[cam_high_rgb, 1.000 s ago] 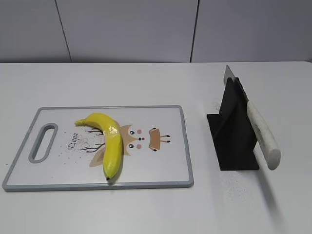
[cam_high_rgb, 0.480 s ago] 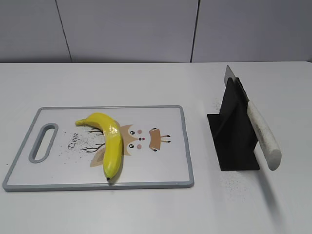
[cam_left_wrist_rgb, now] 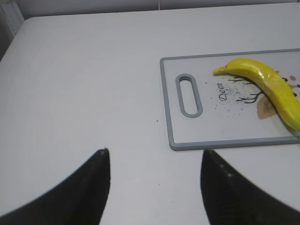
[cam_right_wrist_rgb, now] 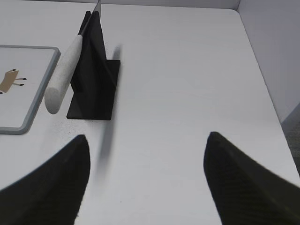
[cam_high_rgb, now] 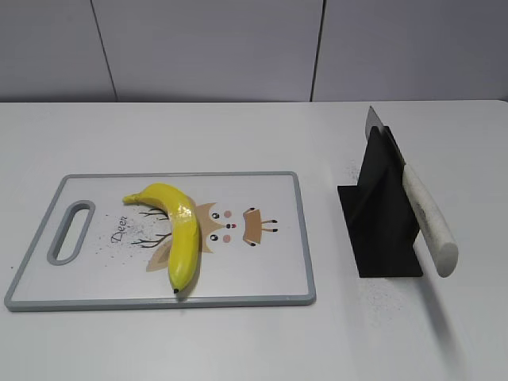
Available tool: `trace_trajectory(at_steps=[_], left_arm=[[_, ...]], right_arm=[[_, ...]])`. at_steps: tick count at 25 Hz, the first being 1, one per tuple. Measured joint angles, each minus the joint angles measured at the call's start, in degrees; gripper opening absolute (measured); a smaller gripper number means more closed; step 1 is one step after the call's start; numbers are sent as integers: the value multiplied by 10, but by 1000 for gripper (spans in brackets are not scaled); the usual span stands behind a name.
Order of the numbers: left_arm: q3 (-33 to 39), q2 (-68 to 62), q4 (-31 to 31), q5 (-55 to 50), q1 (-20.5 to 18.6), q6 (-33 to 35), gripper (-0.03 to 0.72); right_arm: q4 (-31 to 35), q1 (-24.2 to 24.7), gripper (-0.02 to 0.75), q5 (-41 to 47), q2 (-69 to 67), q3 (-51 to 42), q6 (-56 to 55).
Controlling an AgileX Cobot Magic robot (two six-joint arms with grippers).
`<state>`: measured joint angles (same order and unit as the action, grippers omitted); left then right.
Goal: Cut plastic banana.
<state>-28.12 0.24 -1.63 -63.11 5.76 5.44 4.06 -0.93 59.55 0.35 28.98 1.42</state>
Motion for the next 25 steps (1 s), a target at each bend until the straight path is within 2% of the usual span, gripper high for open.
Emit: trace_trajectory(at_steps=[6, 14, 25], left_arm=[[0, 0, 0, 0, 0, 0, 588], [0, 0, 0, 1, 0, 0, 588], [0, 0, 0, 1, 0, 0, 588]], right_arm=[[0, -5, 571, 0, 0, 0, 0], [0, -41, 571, 0, 0, 0, 0], [0, -42, 571, 0, 0, 0, 0]])
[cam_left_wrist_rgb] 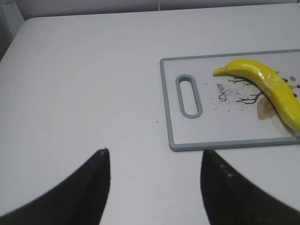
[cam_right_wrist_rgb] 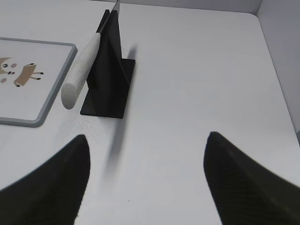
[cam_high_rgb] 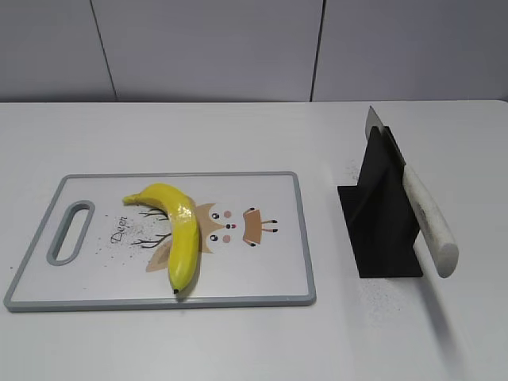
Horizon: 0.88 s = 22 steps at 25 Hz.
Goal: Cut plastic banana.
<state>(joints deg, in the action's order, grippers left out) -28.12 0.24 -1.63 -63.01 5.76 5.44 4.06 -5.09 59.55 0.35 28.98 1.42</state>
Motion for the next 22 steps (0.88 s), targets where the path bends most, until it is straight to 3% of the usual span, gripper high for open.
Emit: trace_trajectory(at_steps=[22], left_arm=[[0, 0, 0, 0, 0, 0, 588]], right_arm=[[0, 0, 571, 0, 0, 0, 1]])
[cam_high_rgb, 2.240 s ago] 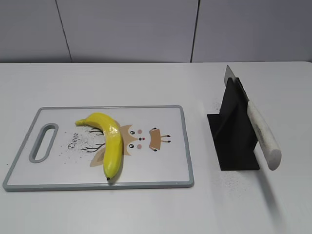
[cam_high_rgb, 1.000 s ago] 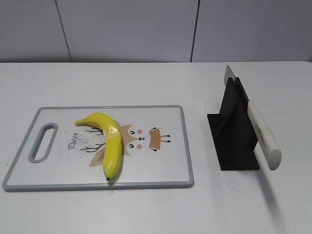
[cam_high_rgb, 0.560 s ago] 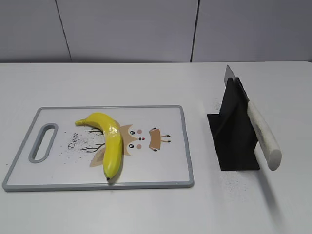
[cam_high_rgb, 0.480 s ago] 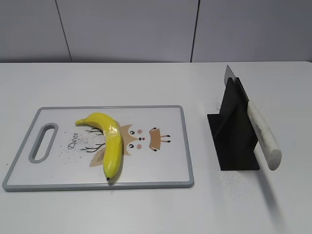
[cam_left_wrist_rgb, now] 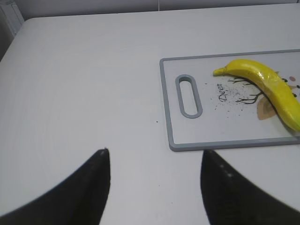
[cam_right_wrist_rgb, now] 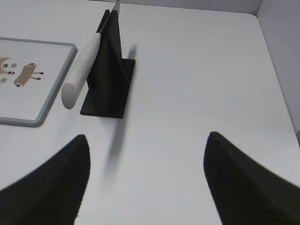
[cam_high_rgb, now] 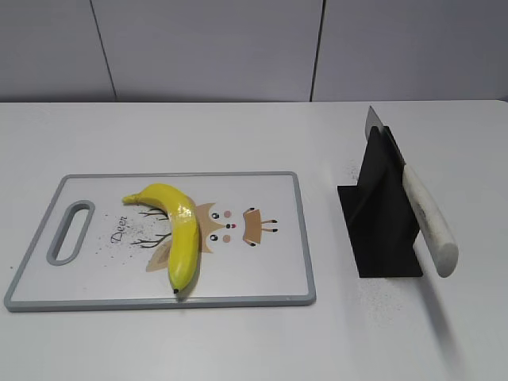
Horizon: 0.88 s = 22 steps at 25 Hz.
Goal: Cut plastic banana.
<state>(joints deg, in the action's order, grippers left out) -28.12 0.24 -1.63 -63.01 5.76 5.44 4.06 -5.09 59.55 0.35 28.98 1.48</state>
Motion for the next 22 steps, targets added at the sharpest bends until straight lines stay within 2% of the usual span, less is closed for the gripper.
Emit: trace_trajectory(at_steps=[22], left_arm=[[0, 0, 0, 0, 0, 0, 588]], right_arm=[[0, 0, 571, 0, 0, 0, 0]])
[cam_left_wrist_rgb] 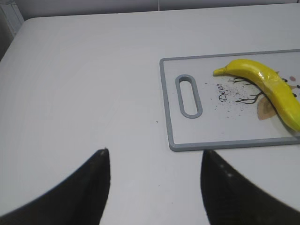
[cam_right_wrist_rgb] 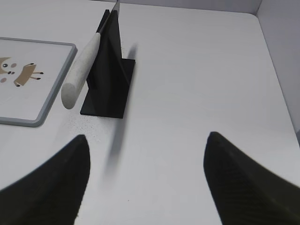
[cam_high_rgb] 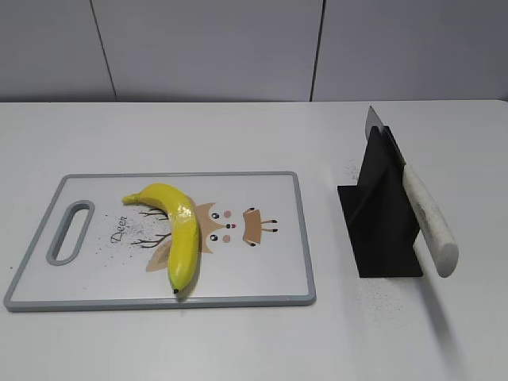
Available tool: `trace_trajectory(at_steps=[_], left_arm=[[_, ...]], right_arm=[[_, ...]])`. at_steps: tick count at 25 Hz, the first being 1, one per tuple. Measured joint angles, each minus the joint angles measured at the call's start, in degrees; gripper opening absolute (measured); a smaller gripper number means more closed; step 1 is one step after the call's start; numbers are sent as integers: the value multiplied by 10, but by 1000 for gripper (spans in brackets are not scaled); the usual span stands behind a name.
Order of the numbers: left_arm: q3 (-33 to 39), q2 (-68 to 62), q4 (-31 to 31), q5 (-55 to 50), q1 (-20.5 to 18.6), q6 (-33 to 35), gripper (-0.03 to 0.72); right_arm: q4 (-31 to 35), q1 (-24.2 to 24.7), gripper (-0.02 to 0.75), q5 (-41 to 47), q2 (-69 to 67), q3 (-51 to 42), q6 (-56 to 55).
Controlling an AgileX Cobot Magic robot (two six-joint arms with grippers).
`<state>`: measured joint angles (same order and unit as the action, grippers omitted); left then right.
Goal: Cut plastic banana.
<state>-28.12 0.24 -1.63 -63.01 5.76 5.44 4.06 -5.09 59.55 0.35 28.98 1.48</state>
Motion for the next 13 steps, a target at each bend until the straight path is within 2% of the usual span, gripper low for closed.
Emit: trace_trajectory(at_steps=[13], left_arm=[[0, 0, 0, 0, 0, 0, 588]], right_arm=[[0, 0, 571, 0, 0, 0, 0]])
